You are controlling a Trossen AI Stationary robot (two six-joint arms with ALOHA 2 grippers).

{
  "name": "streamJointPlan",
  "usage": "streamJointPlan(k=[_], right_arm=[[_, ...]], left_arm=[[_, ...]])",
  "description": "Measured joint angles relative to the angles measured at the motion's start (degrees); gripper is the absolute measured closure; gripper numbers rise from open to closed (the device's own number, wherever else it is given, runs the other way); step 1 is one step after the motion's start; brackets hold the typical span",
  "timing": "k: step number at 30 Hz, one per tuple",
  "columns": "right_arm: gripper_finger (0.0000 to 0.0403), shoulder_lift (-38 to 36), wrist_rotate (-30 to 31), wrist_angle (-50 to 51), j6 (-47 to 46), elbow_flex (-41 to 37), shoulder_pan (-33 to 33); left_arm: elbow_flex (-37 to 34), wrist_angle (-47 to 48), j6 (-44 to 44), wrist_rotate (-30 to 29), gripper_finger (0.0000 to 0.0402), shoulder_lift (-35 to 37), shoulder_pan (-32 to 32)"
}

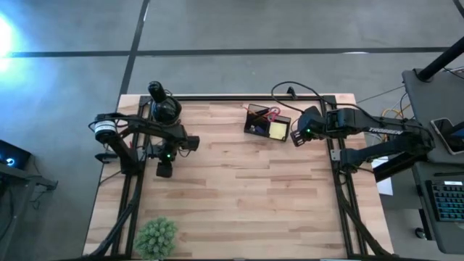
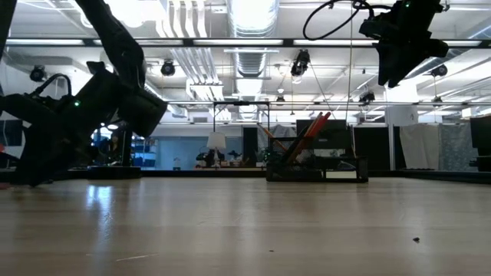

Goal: Pick and place office supplies into organizer
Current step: Put the pink binder clip into the desk organizer

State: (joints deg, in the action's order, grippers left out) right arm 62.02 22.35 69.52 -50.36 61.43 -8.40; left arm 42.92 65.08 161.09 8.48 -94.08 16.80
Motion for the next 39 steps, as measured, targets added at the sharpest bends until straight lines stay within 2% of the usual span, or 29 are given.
streamJointPlan(k=[29,39], right_arm=[[0.0280,0.0,0.0,0.0,0.0,0.0,0.0],[0.0280,0.0,0.0,0.0,0.0,0.0,0.0]], left_arm=[[1.4,-1.5,-1.0,0.6,0.0279,0.2,0.0],[1.1,4.0,-1.0,0.9,0.0279,0.1,0.0]])
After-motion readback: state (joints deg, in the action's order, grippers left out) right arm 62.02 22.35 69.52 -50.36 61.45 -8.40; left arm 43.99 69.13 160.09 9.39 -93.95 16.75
